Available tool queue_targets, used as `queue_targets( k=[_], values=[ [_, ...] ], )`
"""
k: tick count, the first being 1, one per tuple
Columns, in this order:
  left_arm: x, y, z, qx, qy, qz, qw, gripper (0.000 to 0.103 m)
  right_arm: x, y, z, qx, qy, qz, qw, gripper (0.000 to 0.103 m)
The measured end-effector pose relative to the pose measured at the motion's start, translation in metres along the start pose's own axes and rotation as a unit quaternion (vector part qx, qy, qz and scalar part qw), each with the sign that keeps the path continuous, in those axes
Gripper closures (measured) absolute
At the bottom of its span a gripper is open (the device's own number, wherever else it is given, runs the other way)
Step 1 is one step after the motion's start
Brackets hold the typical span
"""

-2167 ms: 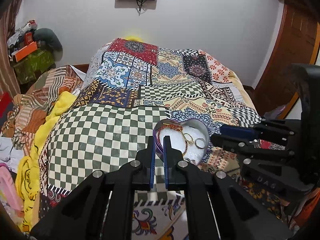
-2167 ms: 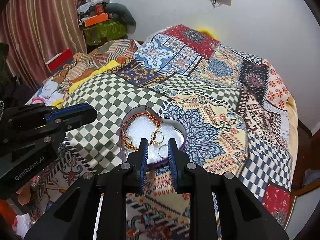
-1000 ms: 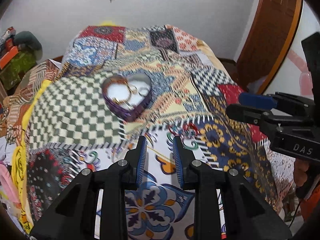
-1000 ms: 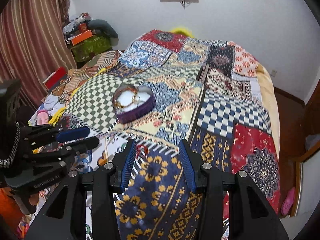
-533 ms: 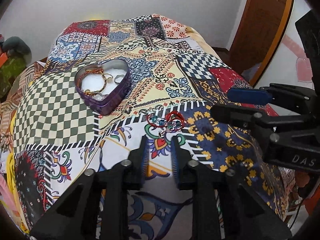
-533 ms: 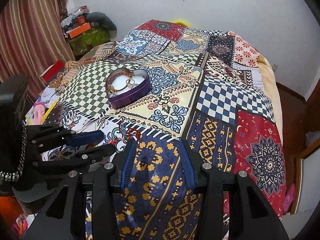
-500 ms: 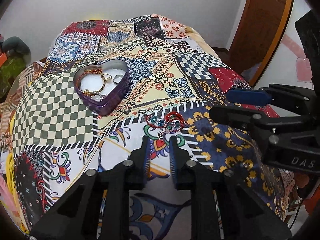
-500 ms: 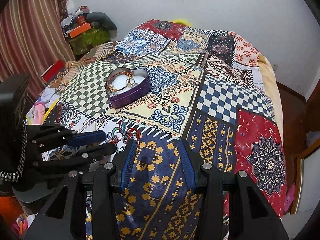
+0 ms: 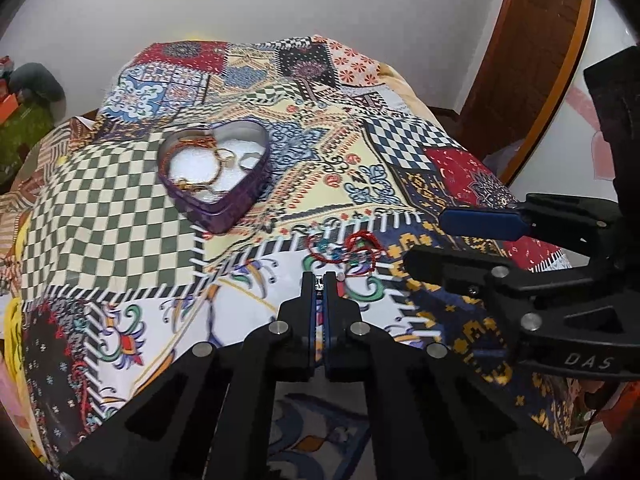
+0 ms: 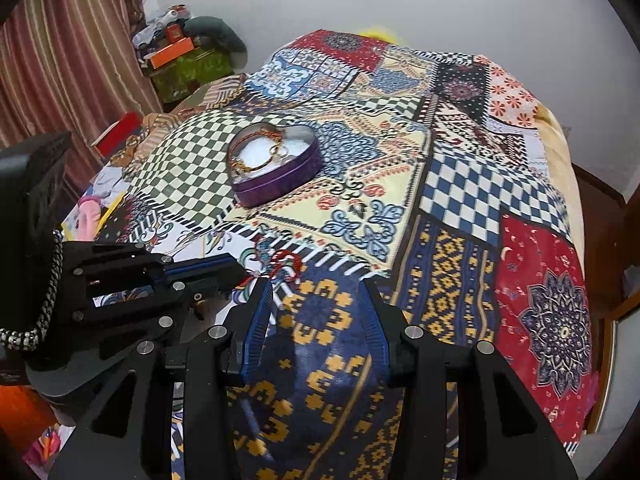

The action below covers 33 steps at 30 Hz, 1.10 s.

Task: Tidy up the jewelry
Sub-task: 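Grasp the red-and-blue beaded bracelet with the right gripper and lift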

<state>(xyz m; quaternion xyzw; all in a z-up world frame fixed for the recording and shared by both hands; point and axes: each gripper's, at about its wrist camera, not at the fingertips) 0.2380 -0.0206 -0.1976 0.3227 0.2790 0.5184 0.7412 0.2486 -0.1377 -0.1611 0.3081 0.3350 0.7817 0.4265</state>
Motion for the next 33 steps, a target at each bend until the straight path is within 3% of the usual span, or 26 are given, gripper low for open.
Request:
queue_targets(
  k=[16,17,19,21,33],
  values=[
    [0.018,0.025,-0.015,-0.017,0.01,0.008,0.9998,0.102,0.031,-0.036,0.009,0.032,0.054,0.0,0.998,0.063],
    [0.018,0.025,-0.015,-0.017,0.01,0.008,0.9998,0.102,0.032,-0.037,0.009,0.031,0.056,-0.001,0.998,0.065],
    [0.018,0.024,-0.017,-0.016,0.011,0.008,0.9998,0.102,0.033,-0.038,0.009,0.035,0.061,0.004,0.997,0.084],
    [0.018,0.025,-0.018,-0.015,0.014,0.008,0.9998,0.102,0.034,-0.038,0.009,0.034,0.065,0.002,0.997,0.093],
    [0.023,0.044,-0.015,-0.033,0.02,0.02,0.9991,0.102,0.028,-0.021,0.015,0.007,0.035,-0.002,0.999,0.096]
  ],
)
Point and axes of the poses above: each gripper's, at about its wrist camera, not at the fingertips, and y roughly against the way its jaws point, x to its left, z to its top, and after that the axes turned 5 degrees about -y, right-handed
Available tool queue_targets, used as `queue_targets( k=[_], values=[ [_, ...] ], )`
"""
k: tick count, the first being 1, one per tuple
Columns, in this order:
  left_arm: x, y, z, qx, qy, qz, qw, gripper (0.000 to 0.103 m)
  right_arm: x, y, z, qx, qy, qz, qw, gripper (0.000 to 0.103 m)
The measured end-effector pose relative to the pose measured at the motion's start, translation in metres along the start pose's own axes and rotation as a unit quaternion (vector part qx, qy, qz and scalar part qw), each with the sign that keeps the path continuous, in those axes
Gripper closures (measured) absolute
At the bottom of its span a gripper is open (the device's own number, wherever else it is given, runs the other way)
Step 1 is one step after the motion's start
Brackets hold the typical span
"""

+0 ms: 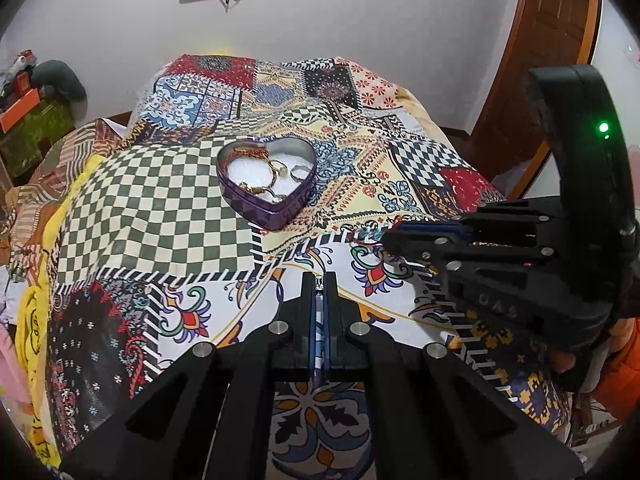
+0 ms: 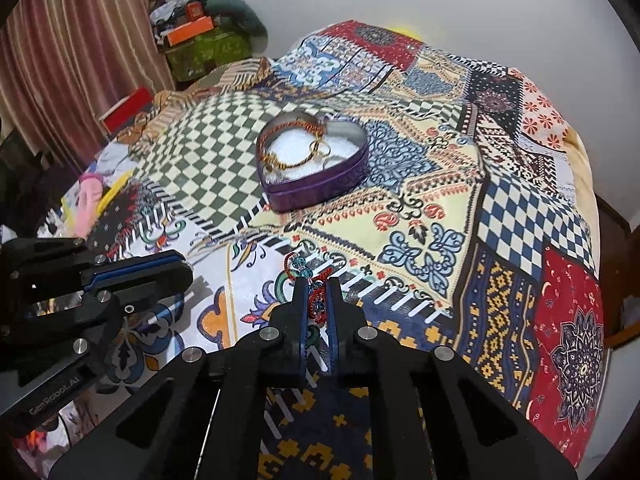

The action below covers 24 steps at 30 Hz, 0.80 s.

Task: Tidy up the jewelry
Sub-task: 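Grasp the red-and-blue beaded bracelet with the right gripper and lift, then carry the beaded bracelet in the right gripper over the heart tin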

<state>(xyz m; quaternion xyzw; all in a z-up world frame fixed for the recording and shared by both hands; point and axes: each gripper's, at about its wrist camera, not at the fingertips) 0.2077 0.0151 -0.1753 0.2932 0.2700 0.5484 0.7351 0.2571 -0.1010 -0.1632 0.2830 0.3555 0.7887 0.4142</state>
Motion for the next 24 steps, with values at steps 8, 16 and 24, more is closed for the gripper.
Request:
queue_targets(
  k=[8,16,24],
  values=[
    [0.001,0.016,0.008,-0.019,0.0,0.007,0.9998,0.102,0.008,0.031,0.012,-0.04,-0.001,-0.003,0.999,0.096],
    [0.004,0.031,0.02,-0.043,-0.002,0.019,0.9989,0.102,0.018,0.053,0.024,-0.079,0.001,-0.005,0.997,0.096],
    [0.016,0.035,0.037,-0.063,0.003,0.03,0.9976,0.102,0.02,0.062,0.041,-0.107,-0.008,0.006,0.994,0.096]
  ],
)
Point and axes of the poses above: each gripper's, at about its wrist camera, not at the fingertips, and y roughly against the way its jaws point, x to its left, z to its top, and after that the axes turned 5 degrees about -y, right-handed
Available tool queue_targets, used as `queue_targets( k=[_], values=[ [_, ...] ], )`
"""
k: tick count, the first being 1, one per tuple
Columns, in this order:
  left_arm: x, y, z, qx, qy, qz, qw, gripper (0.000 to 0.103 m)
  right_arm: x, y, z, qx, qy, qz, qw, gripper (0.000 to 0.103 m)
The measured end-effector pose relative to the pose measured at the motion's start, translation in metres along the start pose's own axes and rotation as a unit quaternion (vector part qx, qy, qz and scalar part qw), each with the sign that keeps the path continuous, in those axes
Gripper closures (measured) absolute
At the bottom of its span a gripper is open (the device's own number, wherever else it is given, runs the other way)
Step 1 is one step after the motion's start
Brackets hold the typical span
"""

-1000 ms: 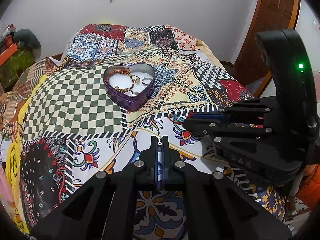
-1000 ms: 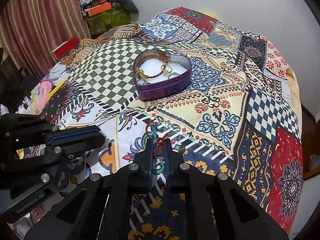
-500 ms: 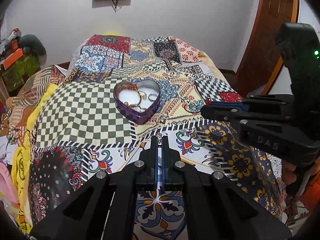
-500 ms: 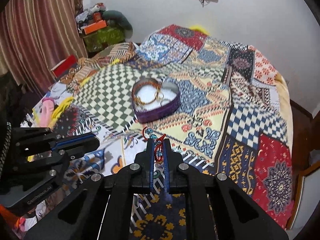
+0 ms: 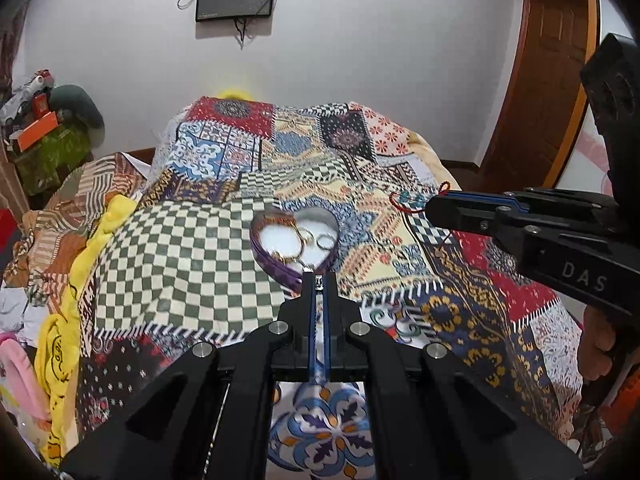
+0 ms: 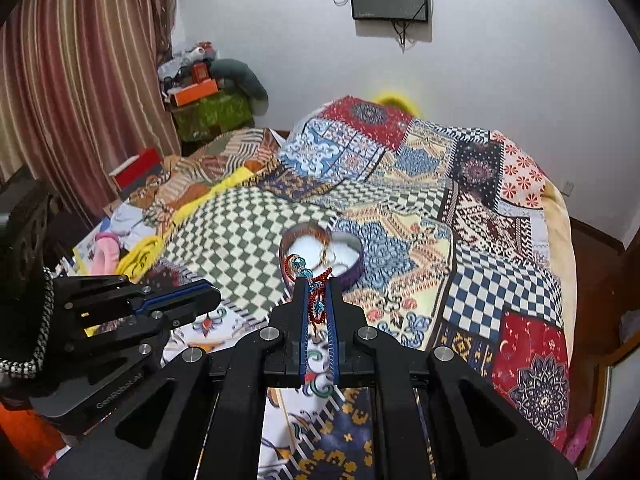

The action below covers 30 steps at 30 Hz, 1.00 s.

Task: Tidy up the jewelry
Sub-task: 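Carry the beaded bracelet in the right gripper over the heart tin, then lower the bracelet into the tin and open the right gripper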

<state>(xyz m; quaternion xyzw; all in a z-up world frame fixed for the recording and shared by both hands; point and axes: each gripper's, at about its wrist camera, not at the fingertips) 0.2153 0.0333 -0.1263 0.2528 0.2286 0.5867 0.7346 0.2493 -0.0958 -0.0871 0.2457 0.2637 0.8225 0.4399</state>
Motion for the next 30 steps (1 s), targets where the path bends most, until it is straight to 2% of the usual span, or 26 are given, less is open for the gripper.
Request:
queue_targets(
  k=[9,18,30],
  values=[
    [0.012,-0.009,0.02,-0.018,-0.006,0.019,0.9997,0.102,-0.004,-0.012,0.014,-0.009,-0.011,0.006,1.0,0.096],
    [0.028,-0.036,0.027,-0.011,0.006,0.018,0.9998,0.102,-0.013,-0.035,0.025,-0.006,-0.018,0.011,1.0,0.096],
    [0.046,-0.075,0.039,0.002,0.014,0.014,0.9998,0.102,-0.019,-0.086,0.028,0.036,-0.017,0.02,0.999,0.096]
  ],
)
Point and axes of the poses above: each gripper's, at about its wrist camera, not at the fingertips, and y roughly against the way its jaws point, x to its left, z to its top, and after that the axes turned 5 degrees about -y, right-handed
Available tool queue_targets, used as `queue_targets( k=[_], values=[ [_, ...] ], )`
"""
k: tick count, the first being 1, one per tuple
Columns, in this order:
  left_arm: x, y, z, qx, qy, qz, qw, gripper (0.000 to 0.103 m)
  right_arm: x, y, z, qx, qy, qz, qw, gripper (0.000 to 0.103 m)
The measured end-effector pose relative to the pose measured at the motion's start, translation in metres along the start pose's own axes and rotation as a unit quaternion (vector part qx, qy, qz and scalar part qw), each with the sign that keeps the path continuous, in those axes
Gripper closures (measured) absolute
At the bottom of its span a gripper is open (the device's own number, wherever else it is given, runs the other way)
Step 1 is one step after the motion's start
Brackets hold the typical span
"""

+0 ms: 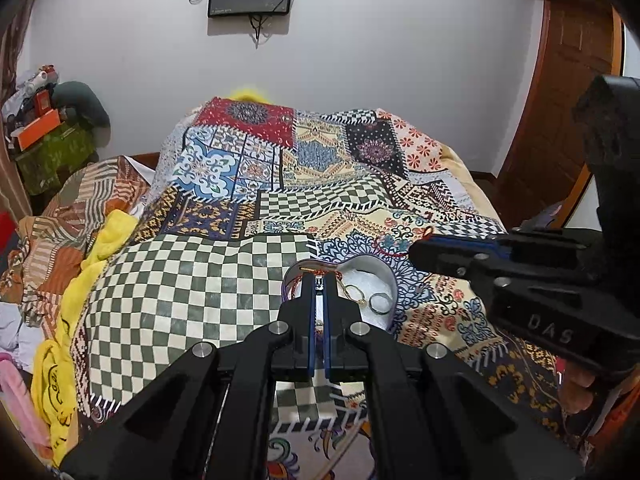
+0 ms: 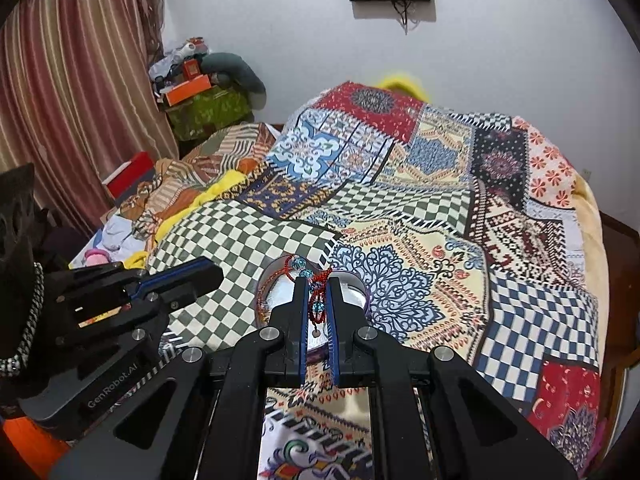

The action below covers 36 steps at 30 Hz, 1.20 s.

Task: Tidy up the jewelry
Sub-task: 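Lower the bracelet into the tin and open the right gripper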

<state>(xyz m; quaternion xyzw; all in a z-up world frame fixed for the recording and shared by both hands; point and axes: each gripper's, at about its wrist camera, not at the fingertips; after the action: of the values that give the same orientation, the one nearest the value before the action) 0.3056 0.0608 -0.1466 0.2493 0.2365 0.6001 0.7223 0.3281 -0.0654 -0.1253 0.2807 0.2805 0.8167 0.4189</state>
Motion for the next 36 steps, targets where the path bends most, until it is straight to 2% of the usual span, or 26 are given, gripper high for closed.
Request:
queue_targets(
  k=[12,30,32,36],
  values=[
    [0.005,-0.043,-0.001,0.041,0.008,-0.029,0.9987,0.102,-0.01,-0.041,-0.002,0.049,0.002,-0.006,0.999,0.096],
    [0.009,-0.045,0.0,0.041,0.021,-0.028,0.9985,0.101,-0.006,-0.049,-0.004,0.061,0.035,-0.043,0.997,0.095],
    [0.01,-0.043,0.001,0.041,0.026,-0.028,0.9984,0.101,-0.006,-0.048,-0.004,0.062,0.036,-0.048,0.996,0.093],
    [0.013,-0.032,0.002,0.036,0.032,-0.027,0.9985,0.1,-0.004,-0.041,-0.004,0.057,0.038,-0.049,0.996,0.081]
  ],
)
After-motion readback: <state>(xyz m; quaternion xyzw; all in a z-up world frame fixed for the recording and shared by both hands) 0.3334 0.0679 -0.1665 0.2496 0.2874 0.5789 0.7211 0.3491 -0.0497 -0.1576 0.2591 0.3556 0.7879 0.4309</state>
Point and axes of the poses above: each gripper's, at about its wrist camera, not at the fingertips, and y roughly against the way its jaws point, x to its left, z to its top, and after that the axes turned 5 degrees about -y, right-handed
